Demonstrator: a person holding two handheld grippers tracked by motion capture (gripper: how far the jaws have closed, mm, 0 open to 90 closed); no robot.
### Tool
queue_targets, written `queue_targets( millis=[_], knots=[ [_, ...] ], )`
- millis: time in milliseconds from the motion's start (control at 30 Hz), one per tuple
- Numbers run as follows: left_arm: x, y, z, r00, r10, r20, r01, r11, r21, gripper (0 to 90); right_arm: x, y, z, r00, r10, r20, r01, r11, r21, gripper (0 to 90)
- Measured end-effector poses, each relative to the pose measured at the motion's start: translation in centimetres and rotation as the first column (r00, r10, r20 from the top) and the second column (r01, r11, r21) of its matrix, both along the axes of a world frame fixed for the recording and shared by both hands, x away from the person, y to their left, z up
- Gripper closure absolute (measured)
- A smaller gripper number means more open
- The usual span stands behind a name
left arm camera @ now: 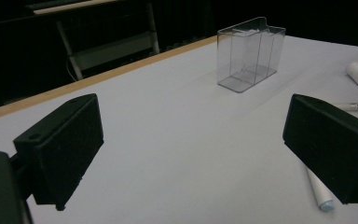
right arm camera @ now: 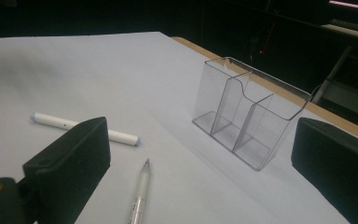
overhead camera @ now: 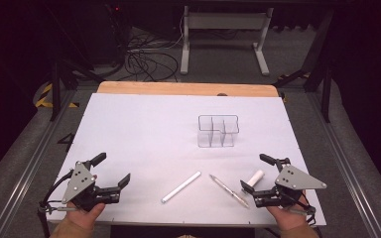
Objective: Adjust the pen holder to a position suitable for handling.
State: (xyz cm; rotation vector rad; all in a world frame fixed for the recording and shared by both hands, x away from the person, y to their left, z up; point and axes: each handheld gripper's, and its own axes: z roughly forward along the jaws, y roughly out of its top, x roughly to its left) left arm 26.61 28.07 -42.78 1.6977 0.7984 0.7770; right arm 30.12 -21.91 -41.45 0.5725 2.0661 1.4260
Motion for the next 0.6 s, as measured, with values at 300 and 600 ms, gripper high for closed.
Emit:
queue_targets(
  millis=[300,600],
  knots=[
    [-0.08,-0.05,-0.02,0.9999,-0.001,0.010,0.001,0.9999,0.011,5.9,-0.04,0.15,0.19,1.0000,0.002,0.005,-0.002,0.9999,-0.014,5.4],
    [-0.11,0.02,-0.01,0.9999,-0.007,0.007,0.007,0.9997,0.022,6.0,0.00,0.32,0.33,1.0000,0.010,0.001,-0.010,0.9997,-0.021,5.4]
  ],
)
